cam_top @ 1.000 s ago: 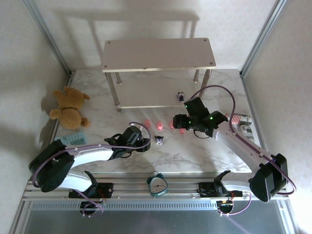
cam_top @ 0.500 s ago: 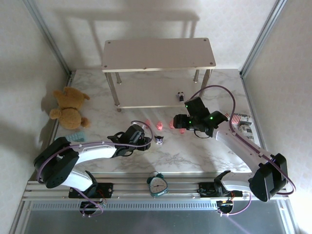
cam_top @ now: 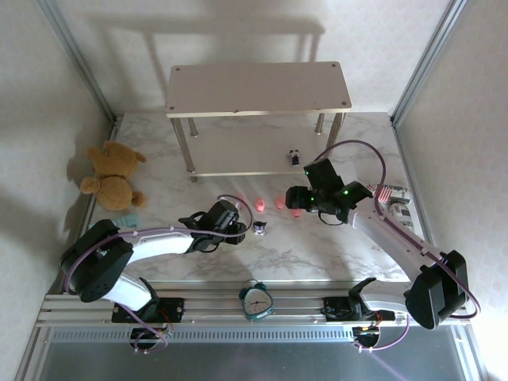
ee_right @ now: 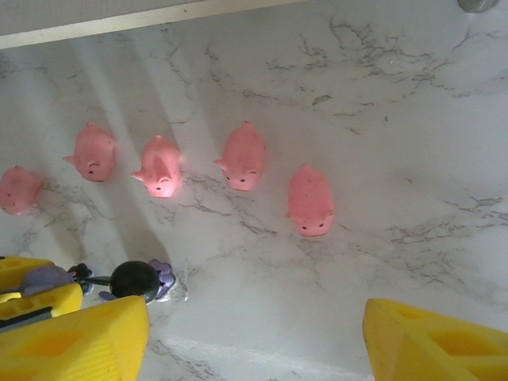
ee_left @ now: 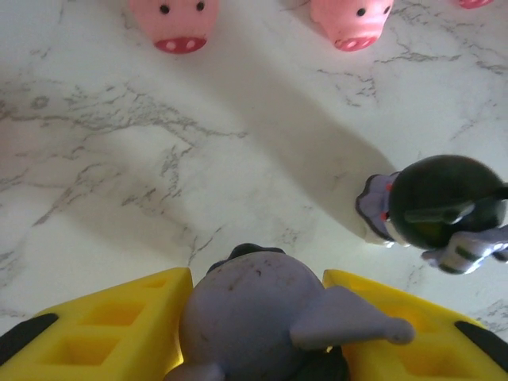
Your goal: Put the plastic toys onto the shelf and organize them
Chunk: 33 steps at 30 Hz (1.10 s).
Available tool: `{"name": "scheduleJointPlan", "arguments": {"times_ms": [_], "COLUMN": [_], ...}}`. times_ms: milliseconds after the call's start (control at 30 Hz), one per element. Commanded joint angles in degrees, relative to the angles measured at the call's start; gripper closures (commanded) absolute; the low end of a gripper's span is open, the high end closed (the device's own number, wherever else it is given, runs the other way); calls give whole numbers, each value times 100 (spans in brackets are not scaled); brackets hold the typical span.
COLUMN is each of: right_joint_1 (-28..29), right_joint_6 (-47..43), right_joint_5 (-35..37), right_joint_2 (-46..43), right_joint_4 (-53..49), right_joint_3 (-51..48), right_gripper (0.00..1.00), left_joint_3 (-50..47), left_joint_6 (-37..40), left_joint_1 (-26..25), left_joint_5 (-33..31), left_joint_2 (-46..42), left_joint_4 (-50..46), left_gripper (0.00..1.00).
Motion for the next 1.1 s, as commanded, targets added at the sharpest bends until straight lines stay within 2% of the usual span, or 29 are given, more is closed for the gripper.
{"name": "scheduleJointPlan", "arguments": {"times_ms": [0, 233, 433, 700, 900, 1067], "right_joint_1": [-37, -57, -67, -80, -90, -109], "right_joint_6": [-27, -69, -87, -131, -152, -163], "right_joint_5": [-28, -37, -65, -105, -87, -75], "right_joint_2": [-145, -127, -19, 315, 585, 846], "right_joint_4": [34, 52, 83, 58, 45, 43], "right_joint_3": [-82, -76, 4, 272, 534, 735], "right_gripper": [28, 28, 28, 28, 28, 28], "left_joint_3": [443, 1098, 1918, 3349, 4213, 4538], "left_joint_6": [292, 855, 1589, 2474, 2746, 2826], "left_joint_1": [-32, 283, 787, 1385, 1572, 1696], "left_joint_5": [-202, -271, -113, 488, 787, 978], "left_joint_2": [4, -103, 232, 1324, 2111, 2478], "left_joint_4": [-643, -1036, -1268, -1465, -1549, -1442], "left_gripper": [79, 79, 78, 78, 79, 79]}}
